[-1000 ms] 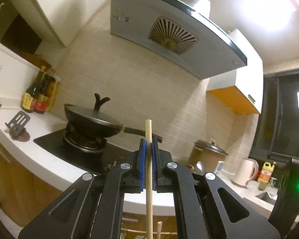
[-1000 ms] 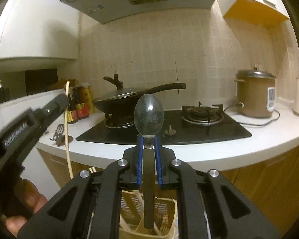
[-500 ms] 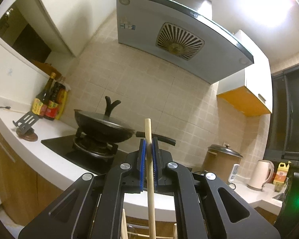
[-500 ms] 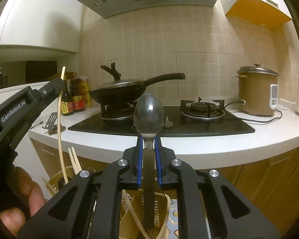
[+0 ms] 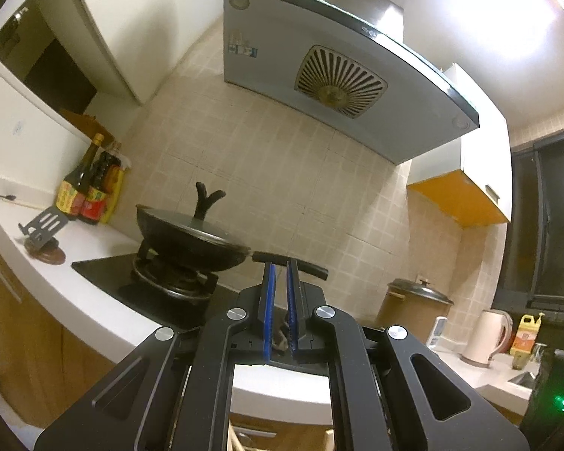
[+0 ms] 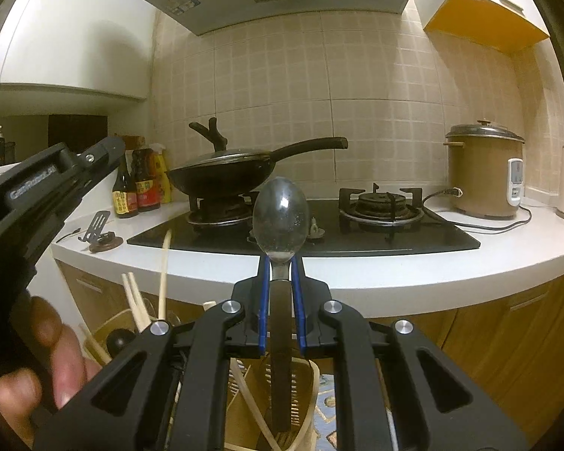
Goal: Organize utensils
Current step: 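Open the left tool into the basket while the right tool releases its spoon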
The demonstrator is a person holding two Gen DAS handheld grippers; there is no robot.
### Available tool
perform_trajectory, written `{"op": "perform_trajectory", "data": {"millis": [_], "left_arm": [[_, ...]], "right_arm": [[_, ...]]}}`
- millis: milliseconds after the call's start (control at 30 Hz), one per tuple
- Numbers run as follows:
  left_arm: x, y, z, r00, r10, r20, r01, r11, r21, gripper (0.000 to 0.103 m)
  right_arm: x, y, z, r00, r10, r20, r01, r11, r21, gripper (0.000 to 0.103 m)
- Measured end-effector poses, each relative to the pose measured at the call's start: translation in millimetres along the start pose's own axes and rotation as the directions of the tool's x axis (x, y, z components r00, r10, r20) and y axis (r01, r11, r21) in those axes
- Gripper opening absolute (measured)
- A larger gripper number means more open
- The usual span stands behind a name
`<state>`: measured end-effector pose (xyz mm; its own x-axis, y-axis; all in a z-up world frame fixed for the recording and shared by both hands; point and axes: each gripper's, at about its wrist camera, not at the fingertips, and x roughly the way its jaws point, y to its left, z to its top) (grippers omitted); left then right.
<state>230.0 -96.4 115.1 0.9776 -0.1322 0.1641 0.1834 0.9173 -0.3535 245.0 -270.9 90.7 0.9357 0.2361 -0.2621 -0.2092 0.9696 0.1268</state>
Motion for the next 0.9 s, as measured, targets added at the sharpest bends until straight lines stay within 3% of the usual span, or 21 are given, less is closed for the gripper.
{"op": "perform_trajectory", "data": {"millis": [233,367,567,833,900], "left_arm": [[3.7,12.2,-2.8,0.999,0.014,-0.042,-0.014,1.000,-0.002,0.004],[-6.9,31.9,15.4,0.998,0.002,-0.057,-0.005,0.998,-0.058,0.004],[-31.8,47.8,44.5,1.000,0.002,-0.008,-0.002,0.998,-0.055,0.004],[-46.7,57.2,47.7,0.999,0.000,-0.040,-0.001,1.000,-0.029,0.005],[-51.3,58.8,47.0,0.999,0.005,-0.050,-0.006,1.000,-0.015,0.014]], "right_arm": [[6.5,-4.2,-7.7,0.997,0.051,-0.056,-0.050,0.999,0.023,0.010],[8.1,-8.2,-14.2,0.992,0.089,-0.087,-0.084,0.995,0.060,0.010],[6.5,-1.5,-16.1,0.995,0.061,-0.079,-0.058,0.998,0.039,0.010],[2.8,2.1,-17.3,0.998,0.018,-0.060,-0.018,1.000,-0.010,0.010],[-1.7,0.9,-18.4,0.997,0.015,-0.078,-0.016,1.000,-0.018,0.015]]}}
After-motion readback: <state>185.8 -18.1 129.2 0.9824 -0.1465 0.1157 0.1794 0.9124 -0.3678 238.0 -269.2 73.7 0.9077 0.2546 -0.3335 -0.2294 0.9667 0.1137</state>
